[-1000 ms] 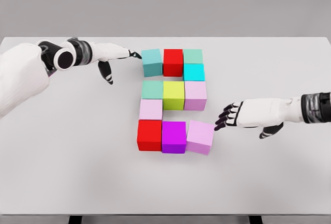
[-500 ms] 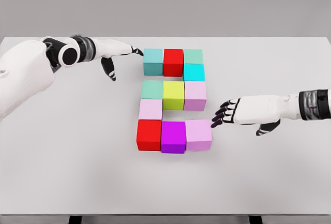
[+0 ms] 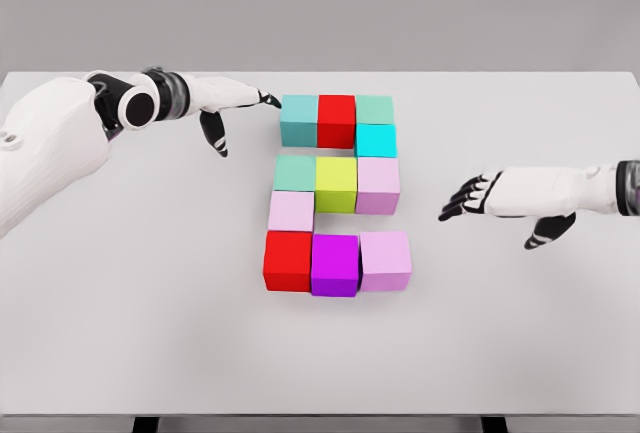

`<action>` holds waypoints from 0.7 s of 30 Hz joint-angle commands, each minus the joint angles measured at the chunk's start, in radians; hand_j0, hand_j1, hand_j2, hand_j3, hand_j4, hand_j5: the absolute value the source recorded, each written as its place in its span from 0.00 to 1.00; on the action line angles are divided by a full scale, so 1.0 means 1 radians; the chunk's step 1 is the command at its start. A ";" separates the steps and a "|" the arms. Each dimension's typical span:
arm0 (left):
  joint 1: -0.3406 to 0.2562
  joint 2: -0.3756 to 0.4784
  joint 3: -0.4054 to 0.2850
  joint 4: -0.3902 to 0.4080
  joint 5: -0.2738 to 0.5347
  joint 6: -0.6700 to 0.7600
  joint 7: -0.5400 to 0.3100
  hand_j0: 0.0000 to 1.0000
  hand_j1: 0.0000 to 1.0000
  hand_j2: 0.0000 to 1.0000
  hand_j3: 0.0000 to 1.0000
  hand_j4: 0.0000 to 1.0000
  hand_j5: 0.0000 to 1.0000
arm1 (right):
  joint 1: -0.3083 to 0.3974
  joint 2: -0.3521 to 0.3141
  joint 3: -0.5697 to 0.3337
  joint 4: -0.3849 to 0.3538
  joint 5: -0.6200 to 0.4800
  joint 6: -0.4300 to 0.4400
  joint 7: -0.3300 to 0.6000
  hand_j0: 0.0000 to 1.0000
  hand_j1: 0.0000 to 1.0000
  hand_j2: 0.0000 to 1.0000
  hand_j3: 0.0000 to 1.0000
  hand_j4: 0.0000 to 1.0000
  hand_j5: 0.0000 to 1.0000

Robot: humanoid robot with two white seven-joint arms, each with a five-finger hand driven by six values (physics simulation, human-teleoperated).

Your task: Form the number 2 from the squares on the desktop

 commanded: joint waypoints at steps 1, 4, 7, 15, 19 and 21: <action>0.000 -0.001 0.001 0.000 0.001 0.000 0.000 1.00 1.00 1.00 1.00 1.00 1.00 | 0.000 -0.043 0.016 -0.104 0.011 0.003 0.000 1.00 1.00 1.00 1.00 1.00 1.00; 0.000 0.002 0.013 0.002 0.001 0.000 0.000 1.00 1.00 1.00 1.00 1.00 1.00 | 0.002 -0.056 0.036 -0.158 0.030 0.003 0.000 1.00 1.00 1.00 1.00 1.00 1.00; -0.012 0.033 0.044 0.002 0.007 -0.008 0.000 1.00 1.00 1.00 1.00 1.00 1.00 | 0.000 -0.054 0.050 -0.181 0.030 0.003 0.000 1.00 1.00 1.00 1.00 1.00 1.00; -0.009 0.091 0.044 -0.015 0.015 -0.113 -0.001 1.00 1.00 1.00 1.00 1.00 1.00 | -0.002 -0.044 0.067 -0.187 0.030 0.003 0.000 1.00 1.00 1.00 1.00 1.00 1.00; -0.009 0.091 0.044 -0.012 0.015 -0.113 -0.001 1.00 1.00 1.00 1.00 1.00 1.00 | -0.002 -0.031 0.067 -0.188 0.030 0.003 0.000 1.00 1.00 1.00 1.00 1.00 1.00; -0.008 0.091 0.044 -0.012 0.015 -0.115 -0.001 1.00 1.00 1.00 1.00 1.00 1.00 | -0.002 -0.031 0.067 -0.188 0.030 0.003 0.000 1.00 1.00 1.00 1.00 1.00 1.00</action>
